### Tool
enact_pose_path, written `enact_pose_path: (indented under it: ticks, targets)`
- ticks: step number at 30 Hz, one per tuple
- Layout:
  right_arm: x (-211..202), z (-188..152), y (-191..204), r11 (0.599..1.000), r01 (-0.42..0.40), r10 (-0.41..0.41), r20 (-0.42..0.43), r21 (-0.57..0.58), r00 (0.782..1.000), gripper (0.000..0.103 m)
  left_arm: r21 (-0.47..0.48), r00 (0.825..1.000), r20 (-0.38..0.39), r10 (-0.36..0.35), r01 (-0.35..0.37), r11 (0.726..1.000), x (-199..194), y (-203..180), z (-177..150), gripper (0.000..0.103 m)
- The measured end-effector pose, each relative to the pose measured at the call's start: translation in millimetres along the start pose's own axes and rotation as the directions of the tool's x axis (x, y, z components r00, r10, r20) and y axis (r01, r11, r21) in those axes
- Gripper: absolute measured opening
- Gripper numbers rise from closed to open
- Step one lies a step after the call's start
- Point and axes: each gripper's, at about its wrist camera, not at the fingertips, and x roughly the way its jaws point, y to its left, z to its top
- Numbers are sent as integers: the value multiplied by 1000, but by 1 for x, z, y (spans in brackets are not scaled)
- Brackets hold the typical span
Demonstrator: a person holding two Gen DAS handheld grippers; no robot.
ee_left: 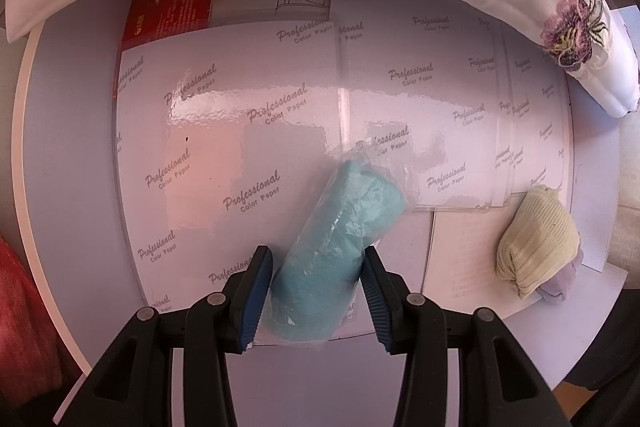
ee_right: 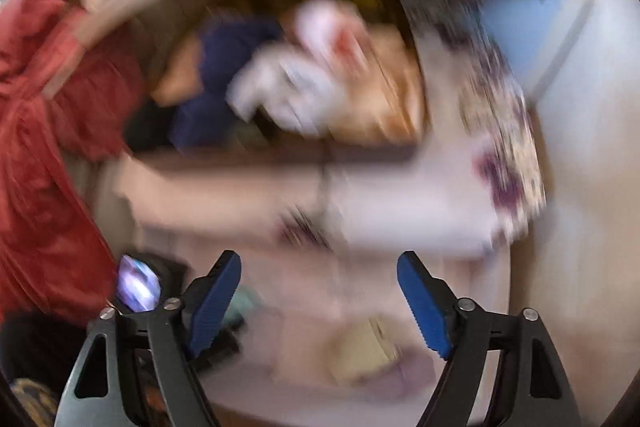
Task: Organize soft objects
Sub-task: 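Grasp the pale green knit item in the drawer with the right tool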
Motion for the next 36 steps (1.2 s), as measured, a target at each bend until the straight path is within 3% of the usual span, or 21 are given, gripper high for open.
enact_pose_path:
  ticks: [3,7,13,16,18,19,21,30,36]
  targets:
    - [32,-26,-29,993,9,9,-158,117,987,81,-1,1000,0,0,0,1000,0,0,0,46]
    - [67,-56,-59,962,17,65,-286,274,956,81,0,1000,0,0,0,1000,0,0,0,46]
    - [95,-67,-72,940,12,114,-345,342,932,82,-1,1000,2,-1,1,1000,-1,0,0,46]
    - [111,-72,-63,955,21,94,-368,296,925,82,-2,1000,3,-5,5,1000,-1,1,0,46]
    - [122,-75,-50,976,54,35,-398,210,916,72,-4,1000,4,-9,9,1000,-2,2,0,46]
    - [127,-79,-44,984,89,-20,-408,152,913,60,-7,1000,4,-14,14,1000,-3,3,0,46]
    - [129,-80,-36,990,113,-69,-391,90,918,57,-20,1000,4,-31,31,999,-3,7,1,46]
    - [136,-87,-27,993,108,-82,-375,50,924,56,-69,996,6,-94,94,993,-5,24,3,54]
    - [147,-90,-15,994,109,-93,-381,20,920,56,-52,997,6,-81,81,995,-6,22,2,54]
